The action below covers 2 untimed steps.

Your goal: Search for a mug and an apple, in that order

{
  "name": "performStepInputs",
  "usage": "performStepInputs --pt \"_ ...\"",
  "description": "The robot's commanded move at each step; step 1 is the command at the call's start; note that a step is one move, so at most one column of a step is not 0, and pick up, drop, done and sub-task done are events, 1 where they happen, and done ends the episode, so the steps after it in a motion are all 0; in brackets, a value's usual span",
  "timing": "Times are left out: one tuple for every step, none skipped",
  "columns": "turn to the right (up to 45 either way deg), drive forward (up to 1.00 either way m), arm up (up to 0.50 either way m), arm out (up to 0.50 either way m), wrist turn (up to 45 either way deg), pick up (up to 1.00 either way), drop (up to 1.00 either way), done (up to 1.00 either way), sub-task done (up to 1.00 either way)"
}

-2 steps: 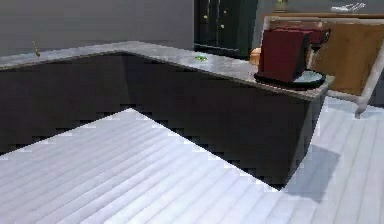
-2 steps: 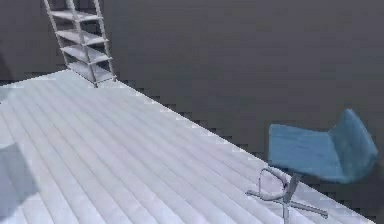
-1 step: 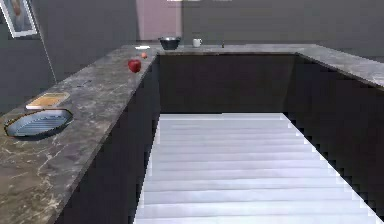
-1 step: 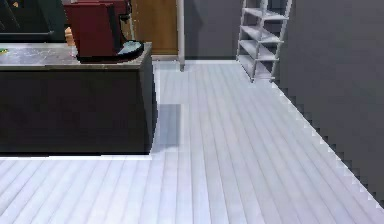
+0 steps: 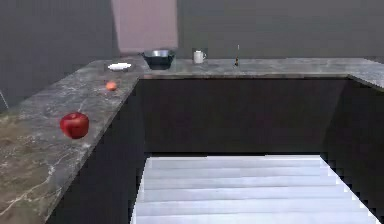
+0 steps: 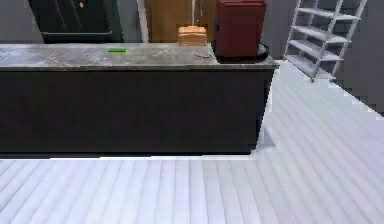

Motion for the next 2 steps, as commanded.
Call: performStepInputs --pt "0.0 1.00 0.00 0.00 0.0 0.00 0.00 0.00 0.00" --pt "-6.0 0.00 0.00 0.00 0.0 0.00 0.00 0.00 0.00"
